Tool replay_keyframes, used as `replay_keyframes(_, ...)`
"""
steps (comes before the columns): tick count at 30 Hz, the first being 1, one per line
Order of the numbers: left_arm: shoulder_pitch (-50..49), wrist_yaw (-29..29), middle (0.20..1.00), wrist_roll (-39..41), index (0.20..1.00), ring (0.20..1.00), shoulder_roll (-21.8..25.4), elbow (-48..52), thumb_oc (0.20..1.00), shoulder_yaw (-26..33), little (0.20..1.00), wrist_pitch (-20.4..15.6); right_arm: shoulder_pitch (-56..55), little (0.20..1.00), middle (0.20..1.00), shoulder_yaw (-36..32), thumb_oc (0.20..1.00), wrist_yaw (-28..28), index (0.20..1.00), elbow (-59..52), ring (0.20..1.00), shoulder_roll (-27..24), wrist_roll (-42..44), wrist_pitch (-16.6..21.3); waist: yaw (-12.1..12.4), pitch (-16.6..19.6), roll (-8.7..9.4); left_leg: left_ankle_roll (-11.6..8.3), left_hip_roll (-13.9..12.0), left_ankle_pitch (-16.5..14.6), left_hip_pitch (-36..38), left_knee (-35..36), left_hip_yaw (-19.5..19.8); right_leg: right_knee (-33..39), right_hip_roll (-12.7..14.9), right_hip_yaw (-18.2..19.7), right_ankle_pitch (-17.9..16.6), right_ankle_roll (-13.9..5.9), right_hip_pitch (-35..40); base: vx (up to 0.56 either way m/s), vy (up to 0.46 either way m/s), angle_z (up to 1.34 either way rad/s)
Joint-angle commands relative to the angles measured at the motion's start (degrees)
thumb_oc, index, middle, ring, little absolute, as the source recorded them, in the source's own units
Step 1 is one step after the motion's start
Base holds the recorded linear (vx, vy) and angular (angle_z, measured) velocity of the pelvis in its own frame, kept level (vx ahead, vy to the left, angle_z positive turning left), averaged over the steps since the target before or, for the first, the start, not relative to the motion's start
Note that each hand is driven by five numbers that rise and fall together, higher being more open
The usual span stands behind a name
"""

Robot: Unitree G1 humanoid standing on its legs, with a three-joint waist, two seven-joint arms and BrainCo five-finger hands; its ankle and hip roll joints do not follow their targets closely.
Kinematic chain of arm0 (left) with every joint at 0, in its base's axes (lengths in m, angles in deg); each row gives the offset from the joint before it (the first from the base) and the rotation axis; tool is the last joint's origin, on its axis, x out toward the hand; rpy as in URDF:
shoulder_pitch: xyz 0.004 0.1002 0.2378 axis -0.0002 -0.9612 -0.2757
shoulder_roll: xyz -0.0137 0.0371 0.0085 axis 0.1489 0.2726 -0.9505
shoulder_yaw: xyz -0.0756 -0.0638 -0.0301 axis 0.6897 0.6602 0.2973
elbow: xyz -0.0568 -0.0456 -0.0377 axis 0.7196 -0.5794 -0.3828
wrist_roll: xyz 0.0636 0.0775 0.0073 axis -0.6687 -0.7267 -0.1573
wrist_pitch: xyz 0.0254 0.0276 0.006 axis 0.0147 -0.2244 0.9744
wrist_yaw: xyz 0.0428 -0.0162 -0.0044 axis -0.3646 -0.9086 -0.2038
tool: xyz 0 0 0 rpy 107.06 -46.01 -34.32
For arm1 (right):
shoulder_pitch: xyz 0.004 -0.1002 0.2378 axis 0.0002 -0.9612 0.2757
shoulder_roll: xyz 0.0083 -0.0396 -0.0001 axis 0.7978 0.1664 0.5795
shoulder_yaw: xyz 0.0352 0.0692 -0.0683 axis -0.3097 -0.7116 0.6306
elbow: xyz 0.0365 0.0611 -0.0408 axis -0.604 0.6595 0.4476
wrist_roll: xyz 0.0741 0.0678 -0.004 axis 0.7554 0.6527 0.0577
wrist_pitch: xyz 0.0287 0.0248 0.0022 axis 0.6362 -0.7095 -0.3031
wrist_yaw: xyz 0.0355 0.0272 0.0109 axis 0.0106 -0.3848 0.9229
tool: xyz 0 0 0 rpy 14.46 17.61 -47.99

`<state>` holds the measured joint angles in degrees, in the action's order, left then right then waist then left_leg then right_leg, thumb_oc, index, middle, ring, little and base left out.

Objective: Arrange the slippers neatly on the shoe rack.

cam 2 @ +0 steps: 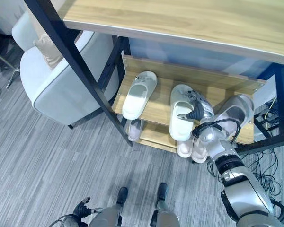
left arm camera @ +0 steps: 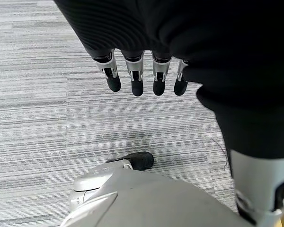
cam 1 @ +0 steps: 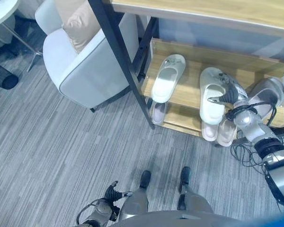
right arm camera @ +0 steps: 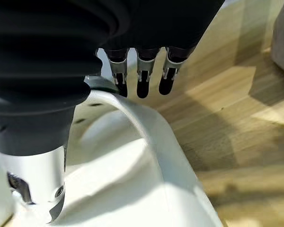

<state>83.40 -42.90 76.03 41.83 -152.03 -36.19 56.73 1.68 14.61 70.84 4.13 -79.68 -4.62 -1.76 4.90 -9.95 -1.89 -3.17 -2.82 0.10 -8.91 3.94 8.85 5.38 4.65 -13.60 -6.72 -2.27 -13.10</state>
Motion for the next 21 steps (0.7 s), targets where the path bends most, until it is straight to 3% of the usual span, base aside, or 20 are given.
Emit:
replay_keyframes(1,2.4,1.8,1.000,3.1,1.000,1.000,2.2,-3.5,1.000,-1.9,1.000,-1.2,5.2,1.000,1.000,1.8,1.000,-3.4,1.000,2.6,1.000,-1.5,4.2,0.9,0.6,0.9,3.72,-1.47,1.6,2.1,-4.0,1.1,0.3,-0.4,2.6,-1.0,6.0,-5.98,4.8,0.00,0.000,0.00)
replay_keyframes(8,2.8,2.3,1.000,3.4,1.000,1.000,2.5,-3.7,1.000,-1.9,1.000,-1.3,6.5,1.000,1.000,1.2,1.000,-4.6,1.000,6.3,1.000,-2.1,6.1,1.0,1.1,-0.1,3.96,-1.73,2.0,2.3,-5.1,1.1,1.1,-0.4,2.8,-2.0,6.2,-6.10,4.5,0.03,-0.001,0.03)
replay_keyframes(9,2.9,2.3,1.000,3.3,1.000,1.000,2.5,-3.6,1.000,-2.1,1.000,-1.4,6.5,0.551,0.551,0.9,0.551,-4.7,0.551,7.1,0.551,-1.8,6.7,1.2,1.3,-0.2,3.98,-1.81,2.0,2.5,-5.2,1.1,1.2,-0.4,2.9,-2.3,6.2,-6.15,4.5,0.02,-0.008,0.11)
replay_keyframes(10,3.0,2.4,1.000,3.2,1.000,1.000,2.6,-3.6,1.000,-2.2,1.000,-1.4,6.7,0.307,0.307,0.7,0.307,-4.8,0.307,7.4,0.307,-1.8,7.2,1.3,1.4,-0.2,4.00,-1.87,2.1,2.6,-5.4,1.1,1.3,-0.4,2.9,-2.5,6.2,-6.18,4.5,0.02,-0.008,0.09)
replay_keyframes(11,3.2,2.4,1.000,3.3,1.000,1.000,2.6,-3.5,1.000,-2.4,1.000,-1.5,6.9,0.200,0.200,0.5,0.200,-4.9,0.200,7.4,0.200,-1.5,8.0,1.4,1.6,-0.3,4.00,-1.92,2.2,2.6,-5.7,1.1,1.5,-0.4,3.1,-2.9,6.1,-6.25,4.4,0.01,0.000,0.13)
replay_keyframes(15,3.3,2.7,1.000,3.5,1.000,1.000,2.5,-3.2,1.000,-2.5,1.000,-1.5,7.3,0.200,0.200,-0.4,0.200,-5.7,0.200,7.8,0.200,-0.1,9.6,1.4,2.0,-0.4,4.17,-1.92,2.4,2.5,-5.7,1.1,1.7,-0.4,3.2,-3.2,6.2,-6.26,4.7,0.01,0.014,0.19)
replay_keyframes(21,3.9,4.3,1.000,4.0,1.000,1.000,2.0,-2.5,1.000,-3.3,1.000,-1.6,9.9,0.200,0.200,-4.0,0.200,-11.7,0.200,9.4,0.200,2.0,10.3,0.1,2.6,-0.8,4.45,-1.83,2.8,2.6,-6.4,1.1,2.3,-0.4,3.6,-3.8,6.1,-6.55,4.6,-0.01,0.036,0.05)
